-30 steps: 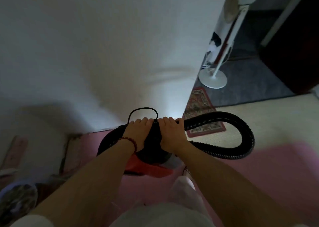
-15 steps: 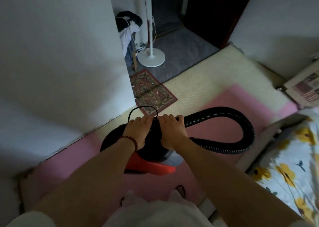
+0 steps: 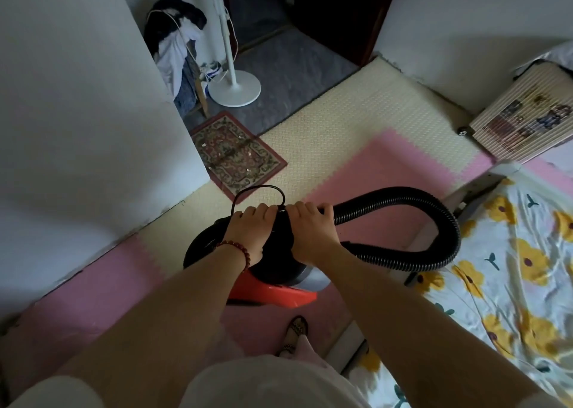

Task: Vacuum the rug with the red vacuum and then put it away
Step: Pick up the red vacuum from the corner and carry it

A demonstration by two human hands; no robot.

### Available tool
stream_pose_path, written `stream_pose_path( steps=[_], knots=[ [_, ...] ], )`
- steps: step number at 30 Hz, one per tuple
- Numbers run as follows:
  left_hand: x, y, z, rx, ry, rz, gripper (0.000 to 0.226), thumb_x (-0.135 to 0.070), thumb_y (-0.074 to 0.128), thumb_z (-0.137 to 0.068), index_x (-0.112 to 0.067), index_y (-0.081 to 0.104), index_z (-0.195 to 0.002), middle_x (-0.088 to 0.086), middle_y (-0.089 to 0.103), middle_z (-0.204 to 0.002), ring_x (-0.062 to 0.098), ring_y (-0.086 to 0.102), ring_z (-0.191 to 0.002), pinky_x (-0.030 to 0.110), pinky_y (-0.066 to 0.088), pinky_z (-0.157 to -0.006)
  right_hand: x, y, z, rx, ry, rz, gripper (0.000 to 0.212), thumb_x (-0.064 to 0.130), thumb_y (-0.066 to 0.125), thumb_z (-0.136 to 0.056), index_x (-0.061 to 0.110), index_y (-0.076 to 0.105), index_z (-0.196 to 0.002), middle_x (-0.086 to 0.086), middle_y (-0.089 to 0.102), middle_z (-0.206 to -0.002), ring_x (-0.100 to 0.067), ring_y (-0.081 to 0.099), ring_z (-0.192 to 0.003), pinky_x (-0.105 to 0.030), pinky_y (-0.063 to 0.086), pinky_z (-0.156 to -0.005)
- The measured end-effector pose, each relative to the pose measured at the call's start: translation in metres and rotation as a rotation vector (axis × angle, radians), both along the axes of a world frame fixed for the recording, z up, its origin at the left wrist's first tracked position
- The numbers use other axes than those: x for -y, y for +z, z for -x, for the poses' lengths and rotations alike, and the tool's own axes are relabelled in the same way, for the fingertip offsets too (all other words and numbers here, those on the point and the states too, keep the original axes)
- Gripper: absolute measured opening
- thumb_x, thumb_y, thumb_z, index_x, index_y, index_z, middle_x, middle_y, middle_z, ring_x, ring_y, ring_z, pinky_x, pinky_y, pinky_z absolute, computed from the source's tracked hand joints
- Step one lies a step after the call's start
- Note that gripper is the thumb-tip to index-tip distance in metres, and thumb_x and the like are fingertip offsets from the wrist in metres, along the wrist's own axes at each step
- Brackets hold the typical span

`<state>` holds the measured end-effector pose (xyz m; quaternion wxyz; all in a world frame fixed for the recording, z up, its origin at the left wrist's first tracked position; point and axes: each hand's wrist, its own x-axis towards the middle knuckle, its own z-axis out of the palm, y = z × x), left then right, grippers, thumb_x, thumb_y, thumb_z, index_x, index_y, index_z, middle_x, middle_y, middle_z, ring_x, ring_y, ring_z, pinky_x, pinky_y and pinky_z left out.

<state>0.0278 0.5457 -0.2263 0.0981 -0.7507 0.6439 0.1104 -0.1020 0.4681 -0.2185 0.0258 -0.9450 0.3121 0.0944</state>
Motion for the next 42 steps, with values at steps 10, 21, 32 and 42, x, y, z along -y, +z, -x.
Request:
stream_pose_path(
  steps=[10, 21, 32, 42],
  knots=[
    [-0.026, -0.009, -0.068, -0.016, 0.058, -0.019, 0.083, -0.022, 0.070, -0.072, -0.012, 0.023, -0.139, 0.006, 0.041, -0.131, 0.026, 0.046, -0.118, 0.040, 0.042, -0.097, -0.020, -0.002, -0.073, -0.021, 0.071, -0.015, 0.061, 0.033, 0.062, -0.076, 0.016, 0.038, -0.129, 0.000, 0.048, -0.122, -0.020, 0.045, -0.112, -0.040, 0.027, -0.099],
    [-0.092, -0.009, -0.248, -0.013, 0.123, -0.026, 0.087, -0.021, 0.071, -0.073, -0.011, 0.019, -0.142, 0.006, 0.040, -0.134, 0.026, 0.045, -0.121, 0.040, 0.041, -0.101, -0.079, -0.004, -0.258, -0.040, 0.130, -0.024, 0.063, 0.028, 0.060, -0.078, 0.014, 0.033, -0.134, -0.001, 0.043, -0.130, -0.020, 0.040, -0.122, -0.041, 0.025, -0.105],
    [-0.110, -0.041, -0.362, 0.030, 0.409, -0.117, 0.088, -0.025, 0.067, -0.077, -0.013, 0.013, -0.146, 0.006, 0.030, -0.144, 0.026, 0.036, -0.130, 0.039, 0.033, -0.106, -0.068, -0.061, -0.398, 0.162, 0.365, -0.022, 0.060, 0.025, 0.073, -0.053, 0.010, 0.059, -0.109, -0.002, 0.060, -0.094, -0.023, 0.059, -0.088, -0.041, 0.040, -0.083],
    [-0.118, -0.192, -0.417, 0.038, 0.639, -0.166, 0.082, -0.025, 0.062, -0.081, -0.015, 0.013, -0.146, 0.007, 0.029, -0.146, 0.026, 0.031, -0.135, 0.053, 0.016, -0.113, -0.062, -0.219, -0.483, 0.272, 0.559, -0.037, 0.065, 0.026, 0.078, -0.035, 0.012, 0.063, -0.096, 0.000, 0.062, -0.083, -0.021, 0.060, -0.073, -0.038, 0.047, -0.072]
  ],
)
